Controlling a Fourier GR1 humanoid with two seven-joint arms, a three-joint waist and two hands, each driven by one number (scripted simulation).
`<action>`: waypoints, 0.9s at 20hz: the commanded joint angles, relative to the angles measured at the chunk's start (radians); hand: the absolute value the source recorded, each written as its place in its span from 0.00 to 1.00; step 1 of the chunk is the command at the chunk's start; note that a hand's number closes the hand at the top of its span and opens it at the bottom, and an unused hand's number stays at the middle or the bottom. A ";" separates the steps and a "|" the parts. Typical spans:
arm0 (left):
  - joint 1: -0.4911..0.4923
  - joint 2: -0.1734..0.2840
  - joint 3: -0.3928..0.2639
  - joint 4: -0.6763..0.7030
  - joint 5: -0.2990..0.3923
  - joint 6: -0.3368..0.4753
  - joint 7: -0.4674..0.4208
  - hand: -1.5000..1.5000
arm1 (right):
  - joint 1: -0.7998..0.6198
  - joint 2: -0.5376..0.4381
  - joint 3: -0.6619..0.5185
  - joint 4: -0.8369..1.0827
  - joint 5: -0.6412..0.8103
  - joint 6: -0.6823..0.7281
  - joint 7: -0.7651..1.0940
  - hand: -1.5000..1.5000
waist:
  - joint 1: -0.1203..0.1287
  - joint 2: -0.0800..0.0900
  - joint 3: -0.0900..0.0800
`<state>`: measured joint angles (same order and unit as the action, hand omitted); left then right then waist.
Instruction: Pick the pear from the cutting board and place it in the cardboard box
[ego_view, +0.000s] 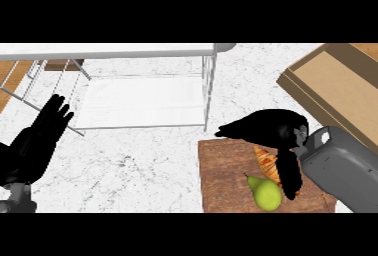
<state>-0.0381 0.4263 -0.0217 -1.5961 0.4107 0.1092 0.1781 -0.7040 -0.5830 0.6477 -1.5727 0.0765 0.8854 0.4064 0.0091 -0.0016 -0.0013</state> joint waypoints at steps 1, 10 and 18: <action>0.002 0.001 0.015 -0.011 -0.020 -0.017 -0.001 0.50 | 0.021 0.026 -0.017 0.039 0.014 0.089 0.055 0.00 | -0.004 0.001 0.001; -0.037 -0.031 0.039 0.027 -0.033 -0.034 0.041 0.50 | 0.054 0.079 -0.032 0.038 0.051 0.178 0.151 0.00 | -0.006 0.002 0.001; 0.015 -0.094 0.038 -0.039 -0.086 -0.026 0.047 0.50 | 0.137 0.137 -0.052 0.039 0.211 0.178 0.056 0.00 | -0.003 0.002 0.002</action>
<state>-0.0231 0.3707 0.0300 -1.6214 0.3629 0.0615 0.2120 -0.5796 -0.4813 0.6066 -1.5726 0.1982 1.0322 0.5138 0.0038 -0.0005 0.0000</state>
